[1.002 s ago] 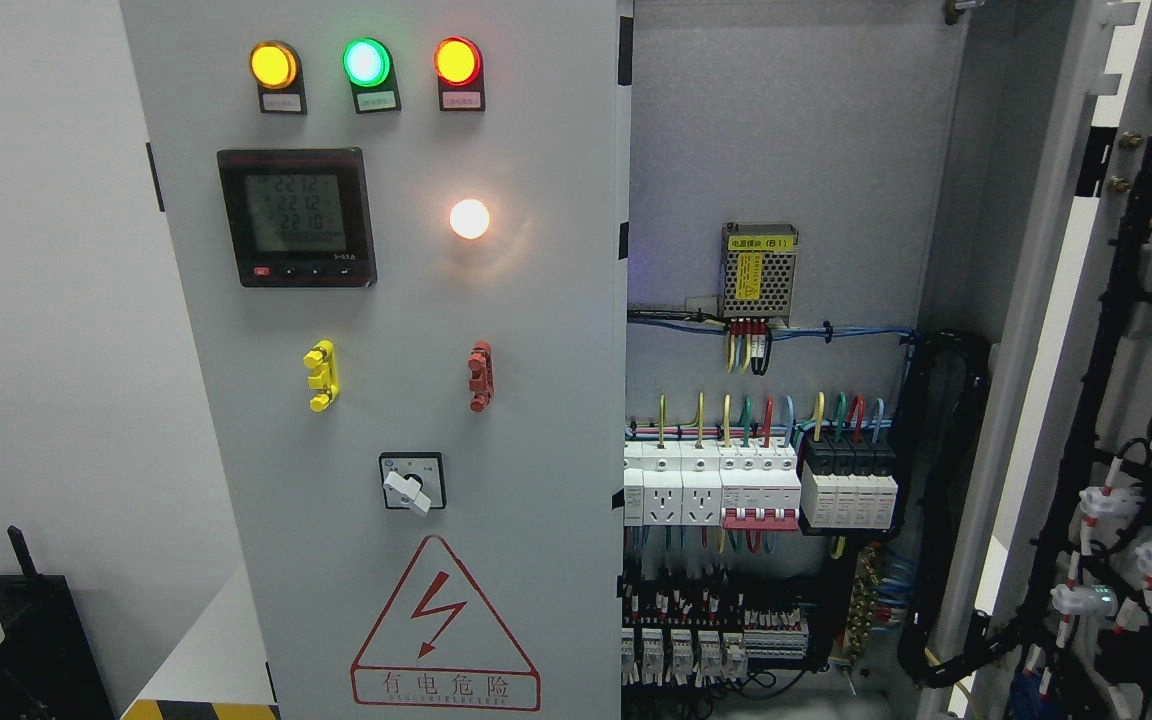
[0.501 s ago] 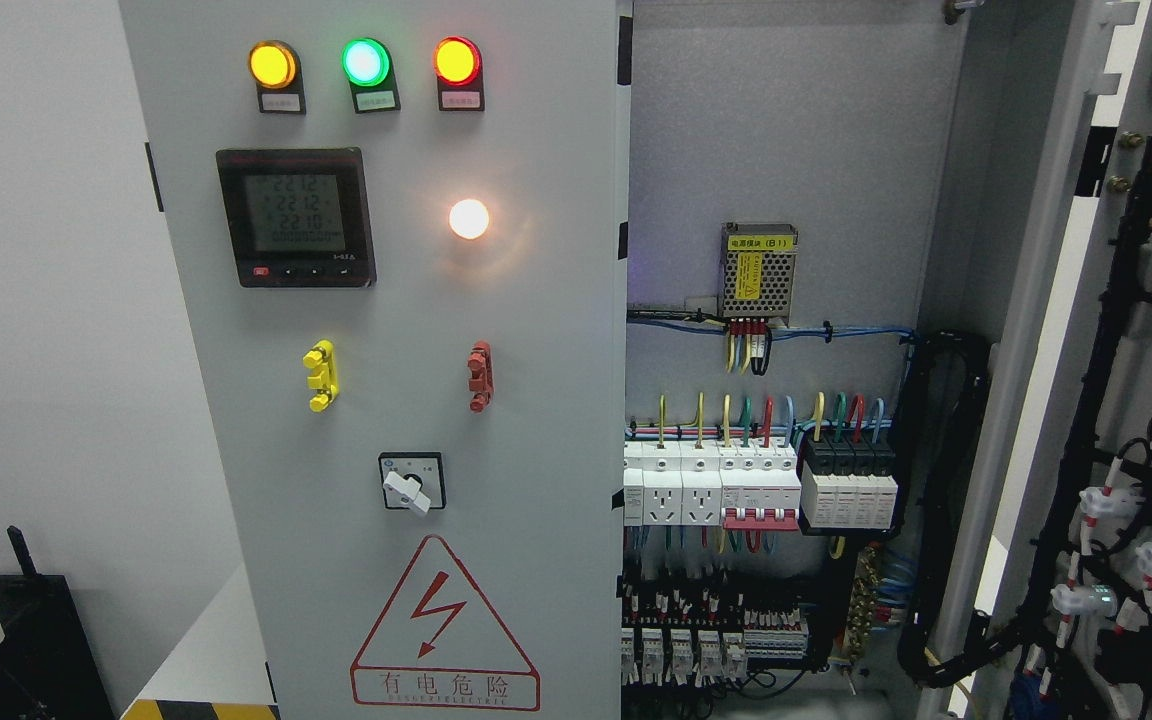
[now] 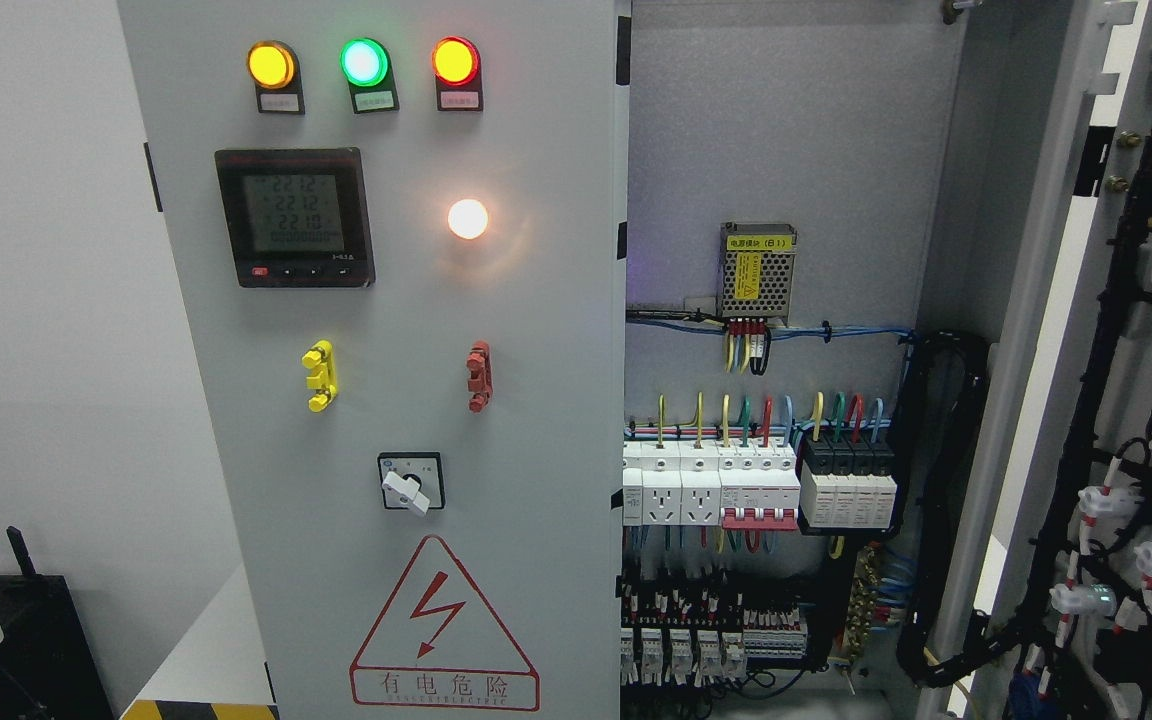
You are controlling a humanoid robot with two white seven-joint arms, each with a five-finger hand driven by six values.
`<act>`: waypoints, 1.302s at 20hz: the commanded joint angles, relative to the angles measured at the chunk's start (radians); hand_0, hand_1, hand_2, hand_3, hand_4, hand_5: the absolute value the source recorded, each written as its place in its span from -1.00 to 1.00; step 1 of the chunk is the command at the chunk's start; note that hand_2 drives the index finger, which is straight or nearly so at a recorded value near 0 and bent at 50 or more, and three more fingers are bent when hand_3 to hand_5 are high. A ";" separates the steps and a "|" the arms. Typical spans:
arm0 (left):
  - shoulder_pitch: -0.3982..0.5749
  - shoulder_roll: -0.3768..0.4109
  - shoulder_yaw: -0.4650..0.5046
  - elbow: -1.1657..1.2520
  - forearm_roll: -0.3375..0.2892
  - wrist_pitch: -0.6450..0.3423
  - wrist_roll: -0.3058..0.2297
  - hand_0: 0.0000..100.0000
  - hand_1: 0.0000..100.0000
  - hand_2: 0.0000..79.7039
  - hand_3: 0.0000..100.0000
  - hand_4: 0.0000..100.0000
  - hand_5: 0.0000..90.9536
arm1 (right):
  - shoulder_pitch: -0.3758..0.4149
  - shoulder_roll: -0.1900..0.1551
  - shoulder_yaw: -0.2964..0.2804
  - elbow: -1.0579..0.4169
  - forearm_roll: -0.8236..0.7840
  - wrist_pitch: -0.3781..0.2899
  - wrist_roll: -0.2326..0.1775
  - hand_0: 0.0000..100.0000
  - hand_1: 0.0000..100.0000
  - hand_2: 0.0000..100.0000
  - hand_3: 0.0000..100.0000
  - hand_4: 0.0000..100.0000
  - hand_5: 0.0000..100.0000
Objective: Open door with both hands
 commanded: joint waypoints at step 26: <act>-0.027 -0.205 0.329 0.182 -0.091 0.065 0.223 -1.00 -1.00 -1.00 -1.00 -1.00 -1.00 | 0.236 -0.069 0.001 -0.631 0.003 0.002 -0.002 -0.23 -1.00 -1.00 -1.00 -1.00 -1.00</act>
